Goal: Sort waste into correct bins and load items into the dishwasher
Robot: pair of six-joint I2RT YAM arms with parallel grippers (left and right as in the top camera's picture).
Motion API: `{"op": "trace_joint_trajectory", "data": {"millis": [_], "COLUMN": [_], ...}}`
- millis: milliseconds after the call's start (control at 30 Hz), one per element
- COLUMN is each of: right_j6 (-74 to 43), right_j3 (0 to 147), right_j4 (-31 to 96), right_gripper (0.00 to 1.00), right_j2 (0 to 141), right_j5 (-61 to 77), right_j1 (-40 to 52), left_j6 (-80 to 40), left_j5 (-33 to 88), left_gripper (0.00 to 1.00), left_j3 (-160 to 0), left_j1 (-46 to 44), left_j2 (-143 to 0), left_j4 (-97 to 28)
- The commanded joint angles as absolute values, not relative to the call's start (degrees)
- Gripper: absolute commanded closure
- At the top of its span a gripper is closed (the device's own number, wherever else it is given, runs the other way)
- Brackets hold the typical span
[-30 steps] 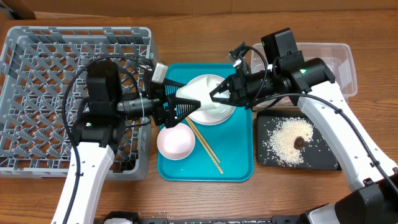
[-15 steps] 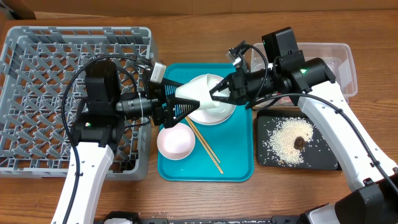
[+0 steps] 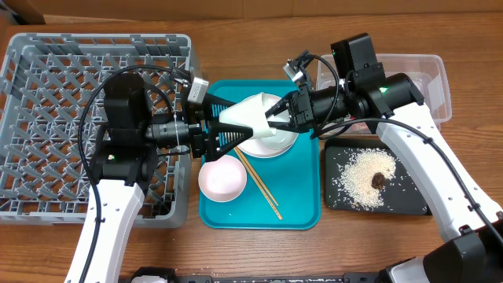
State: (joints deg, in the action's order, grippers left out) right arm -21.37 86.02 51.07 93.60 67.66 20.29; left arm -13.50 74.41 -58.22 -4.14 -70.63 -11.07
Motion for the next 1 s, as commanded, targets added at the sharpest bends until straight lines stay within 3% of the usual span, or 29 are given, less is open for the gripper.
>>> {"op": "trace_joint_trajectory", "data": {"millis": [0,367,767,833,900,967], "right_j6": [-21.1,-21.1,-21.0,-21.0,-21.0,-21.0], "right_j3": [85.8,85.8,85.8,85.8,85.8,85.8], "right_j4": [50.9,50.9,50.9,50.9,51.0,51.7], "right_gripper": [0.96,0.96,0.96,0.90,0.74,0.69], "right_j2": [93.4,93.4,93.4,93.4,93.4,93.4], "right_j5": [69.2,70.5,70.4,70.3,69.5,66.7], "right_j1": [20.2,20.2,20.2,20.2,20.2,20.2], "left_j6": [-15.5,-15.4,-15.4,-15.4,-15.4,-15.1], "left_j5": [76.4,76.0,74.9,73.6,71.8,69.2], "left_gripper": [0.15,0.18,0.36,0.42,0.45,0.51], "left_j3": [-59.3,-59.3,-59.3,-59.3,-59.3,-59.3], "left_j1": [-5.2,-7.8,-7.8,-7.8,-7.8,-7.7], "left_j2": [-70.7,-70.7,-70.7,-70.7,-70.7,-70.7], "left_j4": [-10.9,-10.9,-10.9,-10.9,-11.2,-12.3]}}
